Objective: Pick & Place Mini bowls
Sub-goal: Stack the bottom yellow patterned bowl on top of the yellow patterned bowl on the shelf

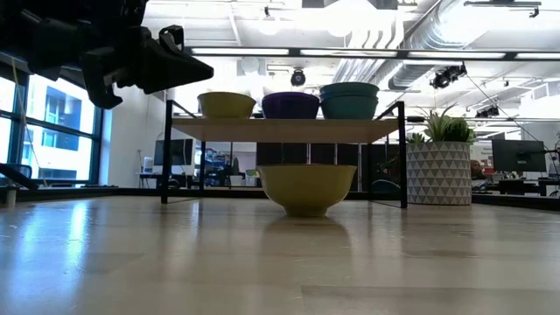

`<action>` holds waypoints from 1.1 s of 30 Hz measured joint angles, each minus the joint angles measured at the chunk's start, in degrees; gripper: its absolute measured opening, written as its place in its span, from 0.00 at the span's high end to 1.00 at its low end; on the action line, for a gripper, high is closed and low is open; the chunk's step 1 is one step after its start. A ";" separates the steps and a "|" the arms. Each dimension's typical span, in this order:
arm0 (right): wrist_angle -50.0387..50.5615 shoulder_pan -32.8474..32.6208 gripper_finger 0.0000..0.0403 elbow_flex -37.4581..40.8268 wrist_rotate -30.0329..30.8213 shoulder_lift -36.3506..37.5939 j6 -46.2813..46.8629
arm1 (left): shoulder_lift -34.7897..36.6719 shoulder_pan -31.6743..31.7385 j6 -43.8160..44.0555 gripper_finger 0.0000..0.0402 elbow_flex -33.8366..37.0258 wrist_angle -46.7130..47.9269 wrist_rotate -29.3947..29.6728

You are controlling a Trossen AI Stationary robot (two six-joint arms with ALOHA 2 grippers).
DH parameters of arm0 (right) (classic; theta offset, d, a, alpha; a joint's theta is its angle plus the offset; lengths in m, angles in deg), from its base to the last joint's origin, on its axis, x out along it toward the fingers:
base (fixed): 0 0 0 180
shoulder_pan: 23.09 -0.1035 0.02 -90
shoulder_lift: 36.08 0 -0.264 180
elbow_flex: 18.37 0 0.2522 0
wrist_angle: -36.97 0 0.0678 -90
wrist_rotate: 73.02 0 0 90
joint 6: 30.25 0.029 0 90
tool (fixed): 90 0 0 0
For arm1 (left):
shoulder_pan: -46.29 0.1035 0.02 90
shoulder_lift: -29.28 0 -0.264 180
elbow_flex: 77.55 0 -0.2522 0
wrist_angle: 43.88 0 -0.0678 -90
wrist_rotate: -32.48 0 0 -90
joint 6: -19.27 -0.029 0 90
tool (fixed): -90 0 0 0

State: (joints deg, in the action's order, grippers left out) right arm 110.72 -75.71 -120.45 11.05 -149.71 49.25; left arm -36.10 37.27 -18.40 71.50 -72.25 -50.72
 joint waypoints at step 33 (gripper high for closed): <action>5.42 0.61 0.97 -0.72 3.02 -4.74 -2.97 | 0.00 0.00 1.77 1.00 0.00 0.18 0.11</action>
State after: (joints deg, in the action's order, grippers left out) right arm 116.14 -75.10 -121.17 14.07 -154.45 46.29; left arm -36.10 37.27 -16.62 71.50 -72.07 -50.61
